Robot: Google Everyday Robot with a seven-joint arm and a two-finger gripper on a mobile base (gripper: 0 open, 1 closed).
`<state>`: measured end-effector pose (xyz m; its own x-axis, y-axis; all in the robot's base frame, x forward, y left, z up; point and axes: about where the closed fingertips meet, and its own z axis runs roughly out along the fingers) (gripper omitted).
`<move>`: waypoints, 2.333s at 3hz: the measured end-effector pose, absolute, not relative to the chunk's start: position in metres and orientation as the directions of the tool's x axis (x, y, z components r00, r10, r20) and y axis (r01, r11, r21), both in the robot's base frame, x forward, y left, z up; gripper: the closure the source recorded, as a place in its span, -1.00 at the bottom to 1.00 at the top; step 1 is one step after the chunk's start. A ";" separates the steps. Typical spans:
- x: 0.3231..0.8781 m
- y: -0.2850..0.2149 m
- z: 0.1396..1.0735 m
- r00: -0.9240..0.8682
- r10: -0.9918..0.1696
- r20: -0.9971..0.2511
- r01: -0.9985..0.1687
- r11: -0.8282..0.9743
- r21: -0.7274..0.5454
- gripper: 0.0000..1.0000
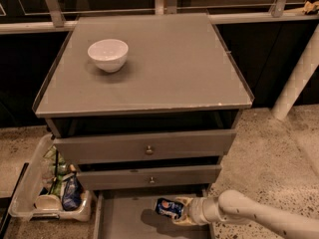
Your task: Pick pepsi can from bottom drawer and place on counter
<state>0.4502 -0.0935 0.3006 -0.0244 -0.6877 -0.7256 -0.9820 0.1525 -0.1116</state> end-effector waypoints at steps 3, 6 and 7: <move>0.436 -0.111 0.450 0.072 -0.723 -0.687 -0.979 0.079 -0.186 1.00; 0.449 -0.116 0.522 0.111 -0.775 -0.622 -0.965 0.067 -0.255 1.00; 0.441 -0.126 0.564 0.150 -0.786 -0.600 -0.949 0.056 -0.311 1.00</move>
Offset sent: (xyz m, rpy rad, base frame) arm -0.0215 -0.0259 0.1600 -0.0430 -0.0784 0.0829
